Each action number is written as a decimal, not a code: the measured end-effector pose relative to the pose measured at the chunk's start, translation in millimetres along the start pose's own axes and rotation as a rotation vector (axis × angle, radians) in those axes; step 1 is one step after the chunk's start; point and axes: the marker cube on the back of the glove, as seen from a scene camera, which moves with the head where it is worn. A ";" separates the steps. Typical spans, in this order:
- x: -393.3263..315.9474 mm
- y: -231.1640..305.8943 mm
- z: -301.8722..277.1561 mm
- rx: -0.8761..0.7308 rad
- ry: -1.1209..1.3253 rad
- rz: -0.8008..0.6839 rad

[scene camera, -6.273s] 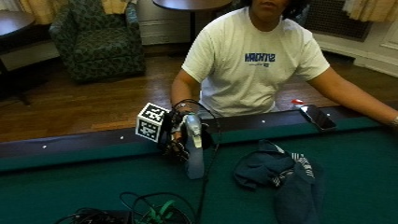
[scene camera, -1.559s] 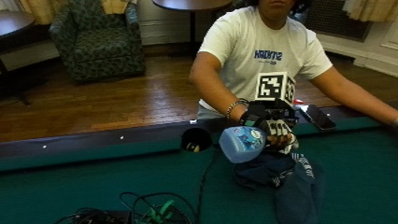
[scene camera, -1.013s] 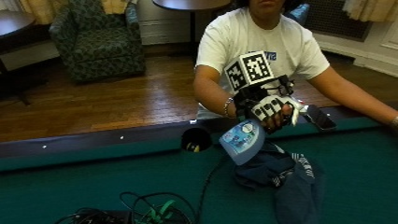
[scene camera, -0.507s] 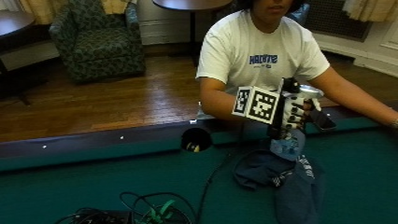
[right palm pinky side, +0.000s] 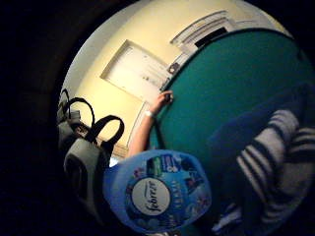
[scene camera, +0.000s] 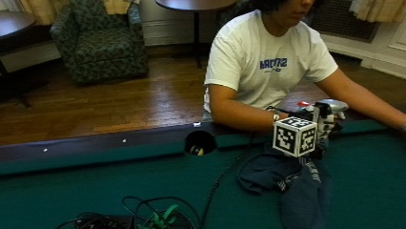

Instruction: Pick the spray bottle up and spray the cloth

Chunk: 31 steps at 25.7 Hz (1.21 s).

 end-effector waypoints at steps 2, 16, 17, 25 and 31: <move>10.8 2.3 14.6 -0.036 0.003 0.006; 36.0 -54.2 45.5 0.017 0.058 -0.044; 39.0 -61.6 46.7 0.023 0.059 -0.040; 59.3 -102.3 41.1 0.079 0.009 0.011; 61.6 -101.1 40.4 0.042 -0.024 0.037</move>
